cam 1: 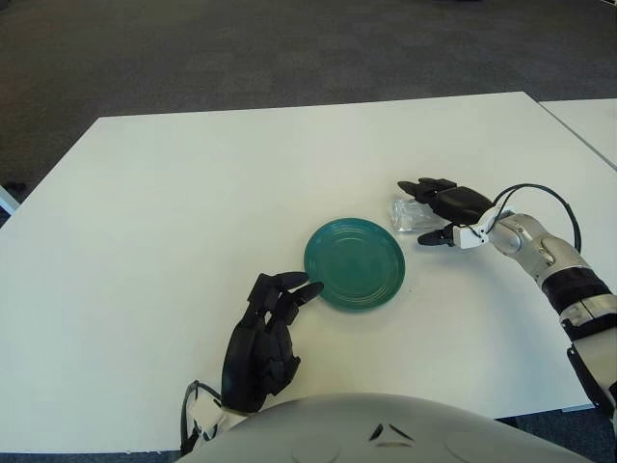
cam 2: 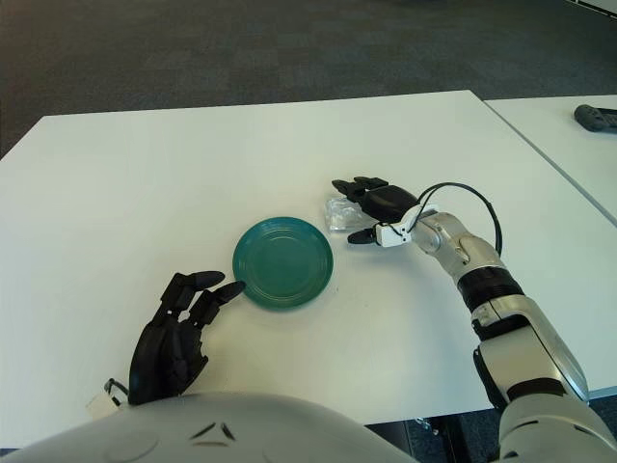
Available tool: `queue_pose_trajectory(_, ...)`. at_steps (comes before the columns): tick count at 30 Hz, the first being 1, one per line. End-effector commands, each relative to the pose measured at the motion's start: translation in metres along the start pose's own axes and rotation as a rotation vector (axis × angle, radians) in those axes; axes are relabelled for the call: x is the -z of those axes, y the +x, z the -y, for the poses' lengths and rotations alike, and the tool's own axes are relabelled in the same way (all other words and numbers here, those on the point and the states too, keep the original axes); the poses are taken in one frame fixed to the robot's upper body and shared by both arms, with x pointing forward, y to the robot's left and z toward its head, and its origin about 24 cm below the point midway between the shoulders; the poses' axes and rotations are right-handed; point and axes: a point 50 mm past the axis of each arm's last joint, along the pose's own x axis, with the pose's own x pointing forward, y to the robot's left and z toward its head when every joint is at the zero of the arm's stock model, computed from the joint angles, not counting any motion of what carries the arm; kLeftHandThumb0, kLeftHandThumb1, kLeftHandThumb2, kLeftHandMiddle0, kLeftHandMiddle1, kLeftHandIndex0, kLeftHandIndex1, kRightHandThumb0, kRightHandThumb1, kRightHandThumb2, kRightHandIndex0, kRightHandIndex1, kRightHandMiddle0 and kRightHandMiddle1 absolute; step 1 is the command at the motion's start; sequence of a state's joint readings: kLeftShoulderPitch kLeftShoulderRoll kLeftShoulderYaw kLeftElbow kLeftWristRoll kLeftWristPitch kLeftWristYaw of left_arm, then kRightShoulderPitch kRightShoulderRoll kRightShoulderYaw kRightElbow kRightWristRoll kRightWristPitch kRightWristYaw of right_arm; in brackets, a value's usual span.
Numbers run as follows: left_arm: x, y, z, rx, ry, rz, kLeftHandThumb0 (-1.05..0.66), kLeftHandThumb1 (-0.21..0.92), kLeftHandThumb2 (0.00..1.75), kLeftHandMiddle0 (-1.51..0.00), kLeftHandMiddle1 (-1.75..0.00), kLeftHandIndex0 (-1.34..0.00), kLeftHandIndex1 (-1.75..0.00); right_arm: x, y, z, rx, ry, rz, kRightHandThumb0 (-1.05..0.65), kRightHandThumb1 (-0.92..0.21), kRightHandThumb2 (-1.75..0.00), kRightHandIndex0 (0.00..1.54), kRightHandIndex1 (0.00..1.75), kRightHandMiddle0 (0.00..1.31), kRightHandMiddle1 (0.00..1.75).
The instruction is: Put the bottle into the plate.
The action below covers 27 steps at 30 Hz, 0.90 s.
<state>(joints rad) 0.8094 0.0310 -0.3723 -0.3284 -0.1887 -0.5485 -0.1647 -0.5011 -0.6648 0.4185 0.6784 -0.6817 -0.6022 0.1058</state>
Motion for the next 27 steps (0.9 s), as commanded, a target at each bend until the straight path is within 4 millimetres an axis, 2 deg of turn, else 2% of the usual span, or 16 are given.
queue_pose_trajectory(1,-0.003,-0.004,0.001,-0.006,-0.01,-0.004,-0.92,0.92,0.73,-0.49,-0.69,-0.17,-1.12,-0.001,0.003,-0.004,-0.024,-0.007,0.007,-1.05,-0.92,-0.61,0.0,0.0,0.0,0.0)
queue_pose_trajectory(12,-0.005,-0.009,0.004,0.003,-0.034,0.001,-0.92,0.92,0.72,-0.49,-0.65,-0.19,-1.11,-0.003,0.005,-0.007,-0.002,-0.001,0.012,-1.05,-0.92,-0.57,0.08,0.03,0.07,0.05)
queue_pose_trajectory(16,-0.006,-0.01,0.004,-0.017,-0.027,0.0,-0.93,0.92,0.72,-0.5,-0.63,-0.2,-1.11,-0.005,0.006,-0.008,0.03,0.022,0.012,-1.05,-0.92,-0.48,0.21,0.03,0.02,0.51)
queue_pose_trajectory(17,-0.006,-0.011,0.004,-0.023,-0.021,-0.002,-0.93,0.92,0.72,-0.51,-0.63,-0.21,-1.11,-0.006,0.007,-0.008,0.041,0.03,0.013,-1.05,-0.92,-0.45,0.27,0.04,0.01,0.7)
queue_pose_trajectory(20,-0.007,-0.013,0.004,-0.035,-0.009,-0.007,-0.94,0.92,0.73,-0.52,-0.64,-0.22,-1.12,-0.008,0.007,-0.008,0.069,0.046,0.018,-1.03,-0.92,-0.37,0.41,0.09,0.03,1.05)
queue_pose_trajectory(21,-0.007,-0.013,0.004,-0.036,-0.008,-0.007,-0.95,0.92,0.73,-0.52,-0.64,-0.23,-1.12,-0.008,0.007,-0.008,0.074,0.049,0.018,-1.01,-0.92,-0.34,0.44,0.18,0.03,1.18)
queue_pose_trajectory(23,-0.007,-0.014,0.004,-0.042,-0.001,-0.009,-0.95,0.92,0.74,-0.53,-0.64,-0.23,-1.12,-0.01,0.01,-0.009,0.104,0.064,0.024,-0.99,-0.92,-0.31,0.43,0.43,0.05,1.34)
queue_pose_trajectory(24,-0.007,-0.014,0.004,-0.045,0.002,-0.009,-0.96,0.92,0.74,-0.53,-0.64,-0.24,-1.12,-0.011,0.011,-0.009,0.116,0.07,0.027,-0.95,-0.92,-0.27,0.46,0.79,0.09,1.48)
queue_pose_trajectory(25,-0.008,-0.014,0.004,-0.046,0.004,-0.01,-0.96,0.92,0.74,-0.54,-0.64,-0.24,-1.13,-0.011,0.012,-0.009,0.124,0.074,0.028,-0.93,-0.92,-0.26,0.47,1.02,0.12,1.58)
queue_pose_trajectory(27,-0.008,-0.016,0.004,-0.052,0.012,-0.005,-0.97,0.92,0.74,-0.55,-0.64,-0.25,-1.13,-0.012,0.013,-0.01,0.168,0.088,0.039,-0.88,-0.92,-0.22,0.56,1.38,0.29,1.66)
